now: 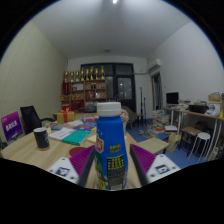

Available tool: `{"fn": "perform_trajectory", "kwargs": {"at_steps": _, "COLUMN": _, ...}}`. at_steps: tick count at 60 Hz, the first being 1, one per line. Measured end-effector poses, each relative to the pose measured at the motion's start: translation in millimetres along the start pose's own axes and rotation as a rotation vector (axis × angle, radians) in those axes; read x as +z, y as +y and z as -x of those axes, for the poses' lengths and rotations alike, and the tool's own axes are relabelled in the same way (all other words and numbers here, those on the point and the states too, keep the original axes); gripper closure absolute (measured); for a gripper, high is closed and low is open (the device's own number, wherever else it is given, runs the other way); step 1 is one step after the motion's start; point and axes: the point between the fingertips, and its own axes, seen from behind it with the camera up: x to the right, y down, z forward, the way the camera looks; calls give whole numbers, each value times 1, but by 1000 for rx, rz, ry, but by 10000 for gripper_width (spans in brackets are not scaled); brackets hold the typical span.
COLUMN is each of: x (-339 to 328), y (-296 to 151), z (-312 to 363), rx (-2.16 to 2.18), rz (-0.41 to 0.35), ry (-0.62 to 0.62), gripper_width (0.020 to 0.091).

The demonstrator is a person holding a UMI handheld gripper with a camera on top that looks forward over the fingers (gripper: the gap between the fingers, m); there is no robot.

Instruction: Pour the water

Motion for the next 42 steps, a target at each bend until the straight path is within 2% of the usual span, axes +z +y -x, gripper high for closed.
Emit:
{"fn": "perform_trajectory", "kwargs": {"at_steps": 2, "x": 5, "y": 3, "z": 4, "rx": 4, "rz": 13, "ry": -8, "gripper_width": 513}}
{"fn": "perform_trajectory", "kwargs": {"at_steps": 14, "x": 15, "y": 1, "z": 9, "rx": 3, "rz": -46, "ry": 38, "gripper_width": 525}}
{"fn": "perform_trajectory", "kwargs": {"at_steps": 23, "x": 15, "y": 15, "z": 6, "rx": 90, "rz": 31, "ry": 17, "gripper_width": 527}}
{"fn": "perform_trajectory", "kwargs": {"at_steps": 27, "x": 17, "y": 16, "z": 11, "rx": 92, "rz": 24, "ry": 22, "gripper_width": 542}}
{"fn": "perform_trajectory", "kwargs": {"at_steps": 33, "x": 19, "y": 12, "z": 14, "rx": 30, "rz": 27, "ry": 28, "gripper_width": 605}}
{"fn": "perform_trajectory", "kwargs": {"at_steps": 36, "x": 20, "y": 0, "z": 22, "rx": -46, "rz": 5, "ry": 34, "gripper_width": 631}}
{"fn": "perform_trajectory", "kwargs": {"at_steps": 42, "x": 28, "y": -54, "z": 25, "rx": -246, "rz": -57, "ry": 53, "gripper_width": 631}}
